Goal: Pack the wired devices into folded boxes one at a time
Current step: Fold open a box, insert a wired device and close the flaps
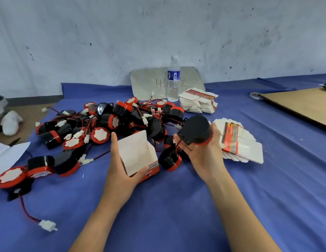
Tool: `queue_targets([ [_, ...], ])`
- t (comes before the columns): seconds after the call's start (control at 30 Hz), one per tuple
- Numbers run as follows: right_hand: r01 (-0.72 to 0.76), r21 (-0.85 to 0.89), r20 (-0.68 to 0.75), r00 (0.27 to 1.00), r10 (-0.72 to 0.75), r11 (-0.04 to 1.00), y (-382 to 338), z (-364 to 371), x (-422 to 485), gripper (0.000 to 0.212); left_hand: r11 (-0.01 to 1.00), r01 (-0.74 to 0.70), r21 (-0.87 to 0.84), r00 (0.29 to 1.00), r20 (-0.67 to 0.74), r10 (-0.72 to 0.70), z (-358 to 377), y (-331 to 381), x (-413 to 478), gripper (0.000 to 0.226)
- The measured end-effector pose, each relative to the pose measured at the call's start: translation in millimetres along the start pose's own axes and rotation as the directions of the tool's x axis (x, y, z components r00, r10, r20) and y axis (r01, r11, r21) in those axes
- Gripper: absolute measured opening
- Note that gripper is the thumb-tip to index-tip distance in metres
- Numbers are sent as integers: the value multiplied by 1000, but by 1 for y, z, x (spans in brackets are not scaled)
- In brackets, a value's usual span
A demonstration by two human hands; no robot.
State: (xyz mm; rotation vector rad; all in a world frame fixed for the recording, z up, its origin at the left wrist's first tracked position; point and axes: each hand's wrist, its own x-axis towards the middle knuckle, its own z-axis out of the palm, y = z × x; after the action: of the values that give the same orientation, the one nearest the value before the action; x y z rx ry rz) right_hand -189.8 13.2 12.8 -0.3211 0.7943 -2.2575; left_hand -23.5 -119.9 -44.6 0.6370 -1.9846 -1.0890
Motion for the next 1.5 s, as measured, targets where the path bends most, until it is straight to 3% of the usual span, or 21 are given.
queue_targets([
  [0.13,-29,-117,5,1000,30,993,4,3,-6,54,1000,-6,23,1000,-11,6,1,-5,0,122],
  [0.3,-172,177,178,974,140,969,-1,-4,-8,46,999,-26,25,1000,-14,27,2,-6,1,122],
  [0.37,-207,310,253,959,129,928,-3,-10,-7,45,999,-32,25,999,-17,33,2,-5,1,122],
  [0.43,-139,366,219,974,60,920,-7,-14,-4,48,998,-54,40,998,-22,55,2,-2,-1,122],
  [0.53,87,86,38,995,-91,992,-7,-8,0,81,979,-123,160,989,-58,134,3,2,-3,121],
  [0.57,130,-19,-9,991,-130,991,-6,-6,2,83,969,-152,196,983,-68,168,4,3,-4,120],
  [0.73,209,-302,-73,968,-242,930,-2,-12,5,46,951,-188,245,978,-39,203,5,9,-5,116],
  [0.8,199,-543,-80,955,-286,816,-2,-20,7,26,939,-189,288,980,-7,199,7,11,-7,117],
  [0.9,152,-842,-37,941,-336,518,3,-26,8,29,913,-214,348,973,-6,231,8,13,-8,114],
  [1.03,121,-936,-8,931,-365,330,6,-26,7,28,888,-253,385,955,-50,294,8,15,-10,109],
  [1.23,-26,-999,-33,967,-253,29,-3,-17,0,45,907,-243,345,963,-29,270,12,17,-12,105],
  [1.3,-22,-998,-34,972,-233,57,-3,-14,-3,45,914,-224,337,967,-37,251,11,16,-11,104],
  [1.33,-13,-992,-42,972,-233,127,-4,-14,-3,42,916,-217,337,969,-42,245,11,16,-11,104],
  [1.4,16,-926,-79,969,-236,378,-5,-15,-2,38,917,-211,337,970,-43,239,11,15,-10,105],
  [1.5,-3,-669,-99,992,-85,744,-5,-7,-4,48,921,-219,321,969,-38,243,11,17,-10,106],
])
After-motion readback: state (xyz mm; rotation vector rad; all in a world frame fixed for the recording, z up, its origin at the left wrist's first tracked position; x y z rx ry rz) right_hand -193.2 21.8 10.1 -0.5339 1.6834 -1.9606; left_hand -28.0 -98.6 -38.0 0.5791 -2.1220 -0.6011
